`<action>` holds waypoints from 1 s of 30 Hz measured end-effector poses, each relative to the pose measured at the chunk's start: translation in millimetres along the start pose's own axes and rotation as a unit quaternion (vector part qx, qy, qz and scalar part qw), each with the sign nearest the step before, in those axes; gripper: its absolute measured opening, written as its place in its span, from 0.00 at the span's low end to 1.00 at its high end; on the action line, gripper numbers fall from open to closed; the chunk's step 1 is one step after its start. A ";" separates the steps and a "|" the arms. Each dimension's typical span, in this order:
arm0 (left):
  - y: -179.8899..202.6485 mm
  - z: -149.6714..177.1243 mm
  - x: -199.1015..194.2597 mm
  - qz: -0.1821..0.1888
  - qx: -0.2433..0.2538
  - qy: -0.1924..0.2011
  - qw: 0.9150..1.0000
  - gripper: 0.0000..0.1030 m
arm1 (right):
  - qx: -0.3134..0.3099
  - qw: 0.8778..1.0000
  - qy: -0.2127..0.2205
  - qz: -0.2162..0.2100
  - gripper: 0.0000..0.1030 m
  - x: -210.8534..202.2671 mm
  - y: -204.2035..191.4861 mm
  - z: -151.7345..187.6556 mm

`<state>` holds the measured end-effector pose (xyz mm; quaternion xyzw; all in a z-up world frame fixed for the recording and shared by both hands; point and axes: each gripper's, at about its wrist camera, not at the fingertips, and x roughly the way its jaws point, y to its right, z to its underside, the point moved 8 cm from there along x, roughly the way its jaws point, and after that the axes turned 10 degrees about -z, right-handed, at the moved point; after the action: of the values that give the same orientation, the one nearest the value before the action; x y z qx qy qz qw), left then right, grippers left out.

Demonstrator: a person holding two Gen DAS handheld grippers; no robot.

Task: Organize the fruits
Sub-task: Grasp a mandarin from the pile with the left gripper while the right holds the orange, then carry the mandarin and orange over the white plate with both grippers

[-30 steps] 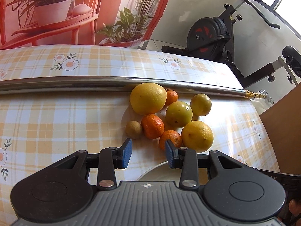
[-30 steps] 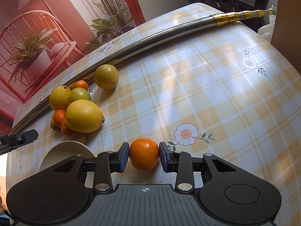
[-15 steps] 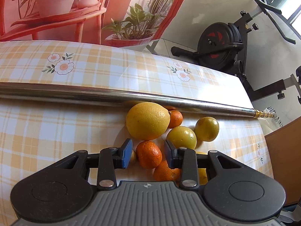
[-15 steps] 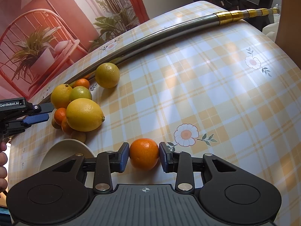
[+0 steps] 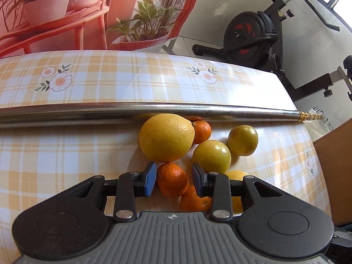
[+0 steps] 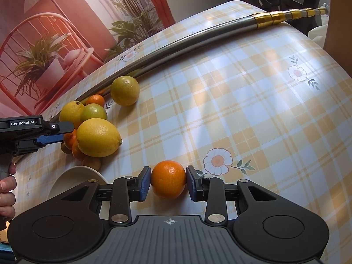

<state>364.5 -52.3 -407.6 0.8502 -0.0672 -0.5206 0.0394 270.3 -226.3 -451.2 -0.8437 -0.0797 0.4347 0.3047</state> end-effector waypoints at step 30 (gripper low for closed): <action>-28.2 32.6 -50.2 0.032 0.001 0.019 0.999 0.34 | 0.002 1.000 0.010 -0.015 0.27 -14.8 -13.8 2.2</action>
<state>314.9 -16.5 -382.1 0.8572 -0.0942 -0.5032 0.0564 261.3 -220.3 -433.9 -0.8462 -0.0881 0.4217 0.3136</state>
